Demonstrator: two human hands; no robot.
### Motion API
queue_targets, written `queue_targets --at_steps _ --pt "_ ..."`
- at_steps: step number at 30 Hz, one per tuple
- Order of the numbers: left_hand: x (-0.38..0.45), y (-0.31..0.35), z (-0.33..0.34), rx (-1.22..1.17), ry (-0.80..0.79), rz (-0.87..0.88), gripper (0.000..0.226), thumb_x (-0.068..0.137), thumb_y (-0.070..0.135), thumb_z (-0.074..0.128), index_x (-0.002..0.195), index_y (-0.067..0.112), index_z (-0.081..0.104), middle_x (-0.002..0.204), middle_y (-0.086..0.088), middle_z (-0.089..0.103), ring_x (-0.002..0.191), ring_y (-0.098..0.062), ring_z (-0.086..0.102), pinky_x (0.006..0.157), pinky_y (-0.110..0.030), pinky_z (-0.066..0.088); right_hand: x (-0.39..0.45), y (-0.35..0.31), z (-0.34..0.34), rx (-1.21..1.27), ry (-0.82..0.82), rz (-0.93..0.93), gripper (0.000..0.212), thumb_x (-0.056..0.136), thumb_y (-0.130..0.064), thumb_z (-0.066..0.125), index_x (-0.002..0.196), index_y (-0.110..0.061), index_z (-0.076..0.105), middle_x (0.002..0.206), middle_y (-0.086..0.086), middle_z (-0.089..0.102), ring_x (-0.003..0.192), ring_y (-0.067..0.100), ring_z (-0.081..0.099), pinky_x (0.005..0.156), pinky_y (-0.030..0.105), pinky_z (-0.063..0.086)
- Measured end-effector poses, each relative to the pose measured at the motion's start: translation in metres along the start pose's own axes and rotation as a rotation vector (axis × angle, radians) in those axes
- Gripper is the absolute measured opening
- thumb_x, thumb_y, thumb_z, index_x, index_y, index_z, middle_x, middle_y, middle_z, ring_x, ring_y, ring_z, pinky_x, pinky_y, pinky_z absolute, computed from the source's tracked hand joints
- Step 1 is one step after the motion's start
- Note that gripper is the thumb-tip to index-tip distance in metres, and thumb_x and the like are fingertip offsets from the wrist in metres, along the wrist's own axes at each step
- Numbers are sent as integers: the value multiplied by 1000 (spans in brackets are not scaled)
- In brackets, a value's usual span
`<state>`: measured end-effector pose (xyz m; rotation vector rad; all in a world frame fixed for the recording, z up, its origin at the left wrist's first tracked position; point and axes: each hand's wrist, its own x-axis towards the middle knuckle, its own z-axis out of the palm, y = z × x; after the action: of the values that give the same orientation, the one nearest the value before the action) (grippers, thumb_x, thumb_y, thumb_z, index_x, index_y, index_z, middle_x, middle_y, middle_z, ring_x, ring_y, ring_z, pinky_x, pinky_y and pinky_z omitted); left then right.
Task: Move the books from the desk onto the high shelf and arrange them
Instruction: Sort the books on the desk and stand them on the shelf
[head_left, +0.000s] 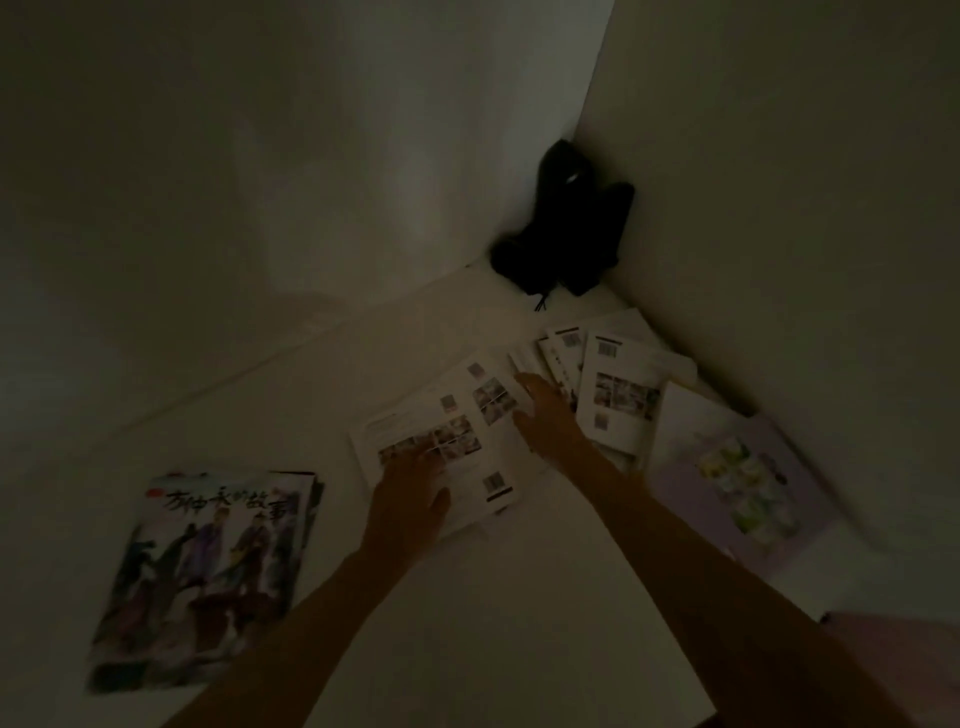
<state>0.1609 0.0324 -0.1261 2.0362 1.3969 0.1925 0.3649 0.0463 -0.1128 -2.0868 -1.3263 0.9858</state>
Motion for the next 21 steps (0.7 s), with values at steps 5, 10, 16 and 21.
queue_targets --at_steps 5,10,16,21 --pt "3 6 18 100 -56 -198 60 97 31 44 148 19 15 157 -8 2 144 -28 9 115 -37 19 37 8 -3 -292 -121 16 56 97 -22 46 146 -5 25 150 15 30 137 30 28 110 36 24" --pt "8 18 27 25 45 -333 61 98 30 41 149 16 11 157 -8 4 144 -27 7 116 -35 15 0 15 11 -527 -53 -140 54 97 -25 39 146 -8 24 154 14 22 139 27 23 111 35 22" --pt "-6 17 28 25 148 -525 62 97 32 43 149 14 14 157 -10 5 145 -28 6 116 -40 18 -33 9 29 -341 -134 -158 52 96 -24 42 144 -12 29 153 10 22 138 28 21 113 36 20" --pt "-14 12 24 33 146 -555 69 94 35 50 149 15 14 156 -13 7 144 -29 7 115 -40 17 -7 11 14 -208 -193 -200 52 96 -15 44 144 -7 28 148 13 28 136 27 26 110 31 21"
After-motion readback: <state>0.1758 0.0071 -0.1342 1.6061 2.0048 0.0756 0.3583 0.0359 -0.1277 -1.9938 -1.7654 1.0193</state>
